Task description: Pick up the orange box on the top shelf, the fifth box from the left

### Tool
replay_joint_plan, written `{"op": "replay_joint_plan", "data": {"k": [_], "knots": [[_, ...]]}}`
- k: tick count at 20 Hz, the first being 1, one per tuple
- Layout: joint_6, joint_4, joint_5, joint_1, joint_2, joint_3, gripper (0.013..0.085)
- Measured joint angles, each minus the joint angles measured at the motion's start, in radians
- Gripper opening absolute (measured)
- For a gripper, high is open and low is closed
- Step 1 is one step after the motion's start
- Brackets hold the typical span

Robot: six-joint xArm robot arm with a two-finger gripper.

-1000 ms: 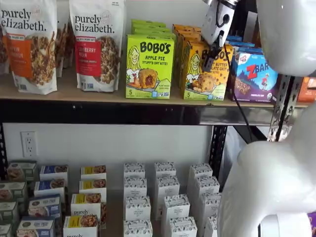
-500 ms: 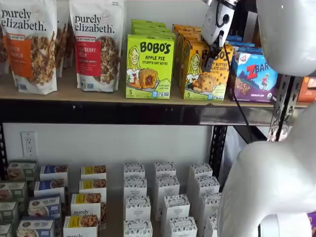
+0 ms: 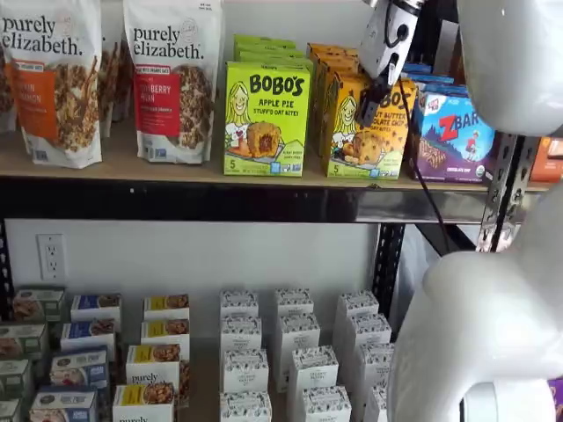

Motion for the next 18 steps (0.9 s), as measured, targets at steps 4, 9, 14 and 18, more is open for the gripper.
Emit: {"op": "replay_joint_plan", "data": {"k": [4, 9, 14, 18], "knots": [[0.001, 0.003, 0.001, 0.0, 0.0, -0.001, 0.037], [0.002, 0.001, 0.009, 0.001, 0.001, -0.007, 0.037], [0.002, 0.023, 0.027, -0.006, -0.005, -0.017, 0.037], [0.005, 0.019, 0.026, -0.005, -0.032, 0.001, 0.037]]}}
